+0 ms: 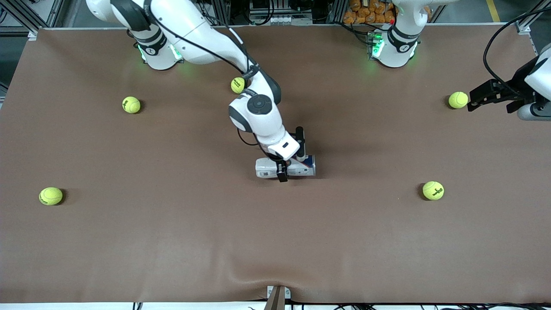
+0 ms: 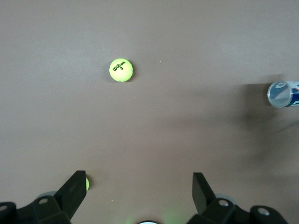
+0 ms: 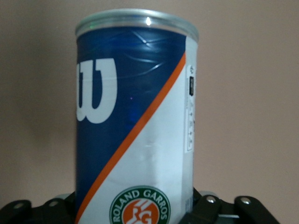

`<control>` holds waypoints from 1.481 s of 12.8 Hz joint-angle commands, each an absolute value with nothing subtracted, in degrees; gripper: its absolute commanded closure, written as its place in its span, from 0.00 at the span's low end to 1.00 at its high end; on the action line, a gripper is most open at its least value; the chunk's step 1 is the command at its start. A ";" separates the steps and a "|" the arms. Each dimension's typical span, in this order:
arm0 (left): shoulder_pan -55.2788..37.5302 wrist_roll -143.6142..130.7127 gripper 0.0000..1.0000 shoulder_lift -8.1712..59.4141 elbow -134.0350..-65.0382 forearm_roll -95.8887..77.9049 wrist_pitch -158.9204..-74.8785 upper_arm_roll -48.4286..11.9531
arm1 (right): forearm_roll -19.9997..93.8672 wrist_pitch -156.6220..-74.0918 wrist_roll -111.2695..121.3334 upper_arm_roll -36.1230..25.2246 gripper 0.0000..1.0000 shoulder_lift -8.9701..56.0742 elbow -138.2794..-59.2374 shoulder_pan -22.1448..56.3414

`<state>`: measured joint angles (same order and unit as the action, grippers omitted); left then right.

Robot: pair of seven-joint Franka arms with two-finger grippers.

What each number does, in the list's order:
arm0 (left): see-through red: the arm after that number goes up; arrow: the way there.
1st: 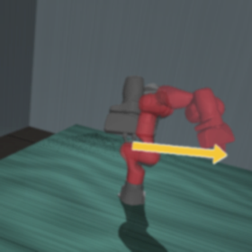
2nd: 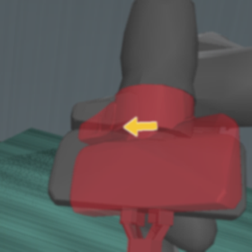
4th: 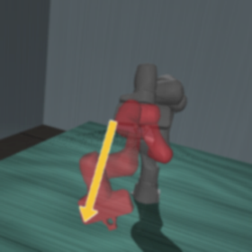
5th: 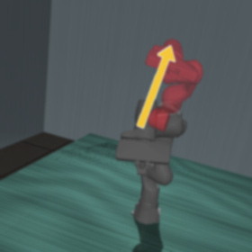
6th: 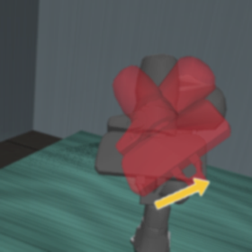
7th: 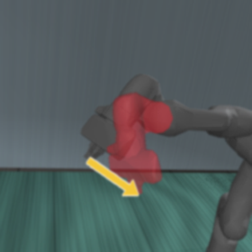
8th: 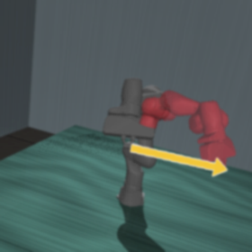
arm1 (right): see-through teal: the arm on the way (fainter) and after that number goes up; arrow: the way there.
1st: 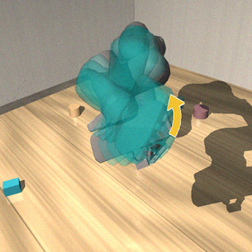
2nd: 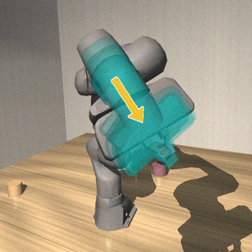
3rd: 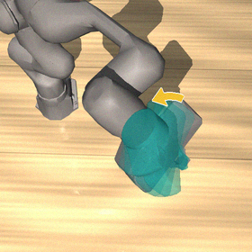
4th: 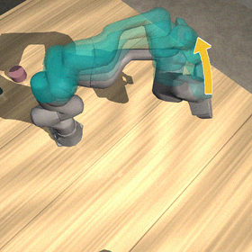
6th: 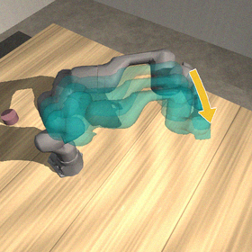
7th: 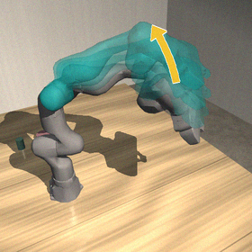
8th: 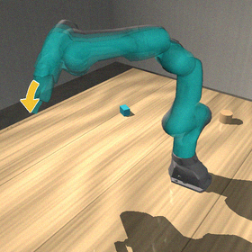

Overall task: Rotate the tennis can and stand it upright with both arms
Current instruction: 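Carry the can to mid-table, lay it down, release with the right gripper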

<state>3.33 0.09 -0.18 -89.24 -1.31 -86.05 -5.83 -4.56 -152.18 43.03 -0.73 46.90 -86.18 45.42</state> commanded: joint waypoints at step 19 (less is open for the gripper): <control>-1.48 0.09 0.00 29.24 -88.68 -32.40 -108.34 -8.61 | -4.22 -132.73 20.58 -3.25 0.00 26.30 -84.28 22.35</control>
